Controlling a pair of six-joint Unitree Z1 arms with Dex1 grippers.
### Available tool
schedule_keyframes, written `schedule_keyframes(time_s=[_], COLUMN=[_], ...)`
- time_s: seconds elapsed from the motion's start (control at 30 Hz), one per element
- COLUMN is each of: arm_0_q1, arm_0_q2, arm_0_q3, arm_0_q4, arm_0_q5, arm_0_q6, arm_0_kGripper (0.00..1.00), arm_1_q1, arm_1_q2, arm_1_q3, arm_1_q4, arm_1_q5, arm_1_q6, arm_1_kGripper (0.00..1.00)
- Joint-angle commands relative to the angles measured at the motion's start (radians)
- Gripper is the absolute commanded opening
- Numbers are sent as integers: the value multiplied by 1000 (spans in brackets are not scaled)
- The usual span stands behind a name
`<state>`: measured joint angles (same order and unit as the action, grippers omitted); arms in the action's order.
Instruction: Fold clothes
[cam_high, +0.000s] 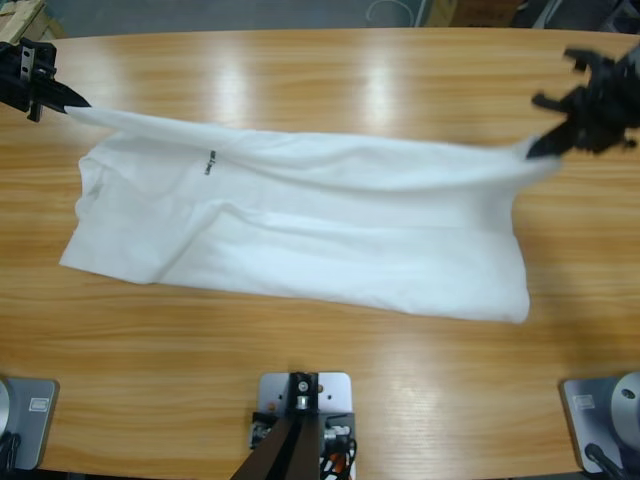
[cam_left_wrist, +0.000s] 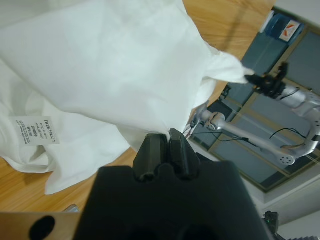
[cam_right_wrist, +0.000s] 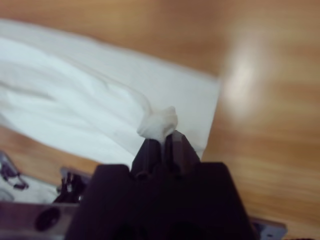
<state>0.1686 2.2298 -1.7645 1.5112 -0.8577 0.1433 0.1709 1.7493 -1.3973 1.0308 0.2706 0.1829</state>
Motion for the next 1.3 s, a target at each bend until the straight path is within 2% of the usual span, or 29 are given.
schedule_keyframes(time_s=[0.03,0.3,0.6,0.9,1.0,1.3], arm_0_q1=[6,8,8,5,1,-1], arm_0_q2=[8,13,17,25,25,30], arm_0_q3=[25,24,25,25,25,25], arm_0_q4=[103,103,101,97,95,93], arm_0_q5=[-1,-3,-3,-4,-5,-6], arm_0_q6=[12,13,13,20,21,21], arm_0_kGripper=[0,0,0,0,0,0], arm_1_q1=[-1,26,46,64,64,70], arm_1_q2=[75,135,95,16,6,-47], arm_1_q3=[-171,-169,-152,96,194,370], arm_1_q4=[1,-17,-83,-406,-515,-601], arm_1_q5=[-105,-113,-111,-117,-153,-247], arm_1_q6=[-59,-70,-65,-84,-58,33], arm_1_kGripper=[0,0,0,0,0,0])
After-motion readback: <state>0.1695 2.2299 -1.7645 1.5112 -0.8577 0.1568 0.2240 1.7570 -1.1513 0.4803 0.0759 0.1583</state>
